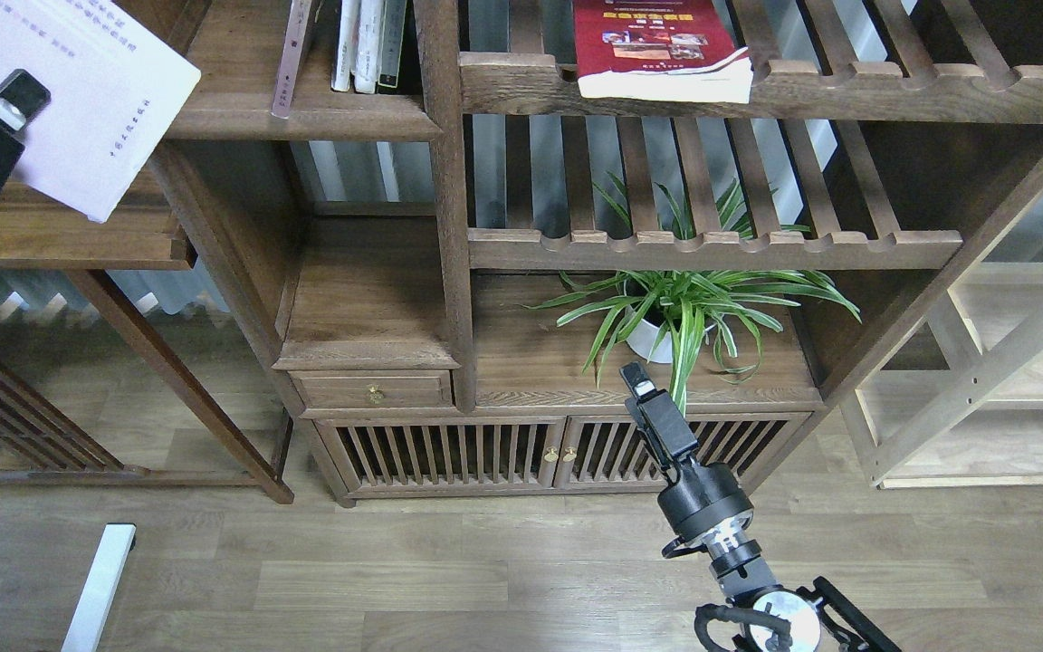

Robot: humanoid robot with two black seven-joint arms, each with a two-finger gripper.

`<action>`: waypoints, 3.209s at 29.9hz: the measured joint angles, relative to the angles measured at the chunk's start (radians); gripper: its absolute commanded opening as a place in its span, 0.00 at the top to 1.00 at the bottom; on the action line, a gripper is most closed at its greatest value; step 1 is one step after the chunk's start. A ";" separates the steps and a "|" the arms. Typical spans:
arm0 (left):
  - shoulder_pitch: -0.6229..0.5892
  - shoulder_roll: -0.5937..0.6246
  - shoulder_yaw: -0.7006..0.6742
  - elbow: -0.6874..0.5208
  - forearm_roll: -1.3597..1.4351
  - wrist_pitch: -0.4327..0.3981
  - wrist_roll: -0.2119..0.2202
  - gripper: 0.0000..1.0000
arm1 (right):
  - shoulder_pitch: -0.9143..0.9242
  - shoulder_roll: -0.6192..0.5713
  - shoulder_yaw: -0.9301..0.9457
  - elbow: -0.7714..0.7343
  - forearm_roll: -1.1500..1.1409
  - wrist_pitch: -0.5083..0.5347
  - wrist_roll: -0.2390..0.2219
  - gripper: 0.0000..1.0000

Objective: Organize books on shelf
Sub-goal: 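Push the white book onto the upper shelf beside the standing books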

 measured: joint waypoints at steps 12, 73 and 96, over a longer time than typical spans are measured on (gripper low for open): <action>-0.222 0.020 0.108 0.113 0.009 0.000 0.000 0.97 | 0.018 0.000 0.001 0.008 0.000 0.000 -0.001 0.02; -0.827 0.138 0.740 0.420 0.025 0.636 0.000 0.94 | 0.034 0.000 0.002 0.061 0.043 0.000 0.001 0.02; -0.901 0.041 0.885 0.530 0.028 0.749 0.000 0.94 | 0.017 0.000 0.020 0.058 0.134 0.000 -0.011 0.02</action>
